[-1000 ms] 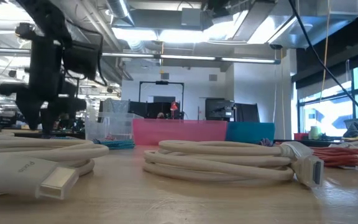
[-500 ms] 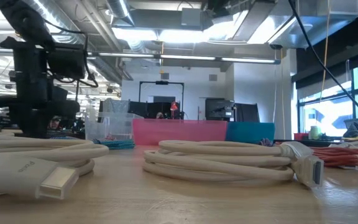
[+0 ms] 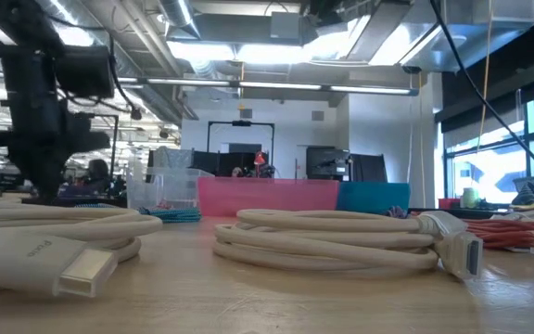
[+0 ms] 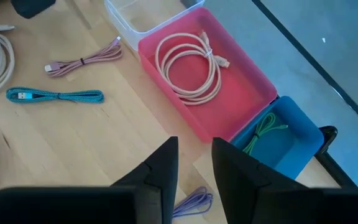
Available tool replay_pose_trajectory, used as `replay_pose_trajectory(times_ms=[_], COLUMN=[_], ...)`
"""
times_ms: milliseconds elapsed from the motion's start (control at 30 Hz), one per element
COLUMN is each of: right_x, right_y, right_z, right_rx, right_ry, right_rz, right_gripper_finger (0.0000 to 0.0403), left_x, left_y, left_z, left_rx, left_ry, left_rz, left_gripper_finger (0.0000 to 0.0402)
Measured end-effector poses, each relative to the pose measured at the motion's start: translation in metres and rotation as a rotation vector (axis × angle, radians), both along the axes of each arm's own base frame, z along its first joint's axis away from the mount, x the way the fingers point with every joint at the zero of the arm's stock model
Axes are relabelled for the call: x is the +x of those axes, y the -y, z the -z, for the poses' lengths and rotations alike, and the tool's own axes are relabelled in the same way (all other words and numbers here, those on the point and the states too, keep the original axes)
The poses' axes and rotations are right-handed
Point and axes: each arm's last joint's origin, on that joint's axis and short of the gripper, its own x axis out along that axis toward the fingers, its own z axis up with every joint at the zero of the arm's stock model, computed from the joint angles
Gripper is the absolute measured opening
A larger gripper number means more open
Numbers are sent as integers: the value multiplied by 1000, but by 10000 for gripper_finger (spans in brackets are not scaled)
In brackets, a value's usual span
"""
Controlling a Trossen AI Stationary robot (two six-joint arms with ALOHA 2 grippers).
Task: Pick & Place USB Port
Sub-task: Put the violet and black charger cable into the transparent bin
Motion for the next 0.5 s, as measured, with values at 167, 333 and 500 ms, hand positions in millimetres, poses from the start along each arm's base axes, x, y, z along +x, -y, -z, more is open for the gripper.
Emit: replay_pose_trajectory(times_ms=[167, 333, 500], right_x=[0, 0, 1], right_y=[2, 2, 10], right_z=[0, 0, 0], right_rx=[-1, -3, -22], right_ry=[0, -1, -27], right_rz=[6, 6, -14], right_gripper_finger=[101, 101, 101], left_x=[-1, 5, 18], left_y=[-1, -5, -10], left_z=[-34, -89, -140], left_rx=[94, 231, 342], left_ry=[106, 276, 408], left_rz=[-10, 52, 127], left_gripper_finger=[12, 12, 12])
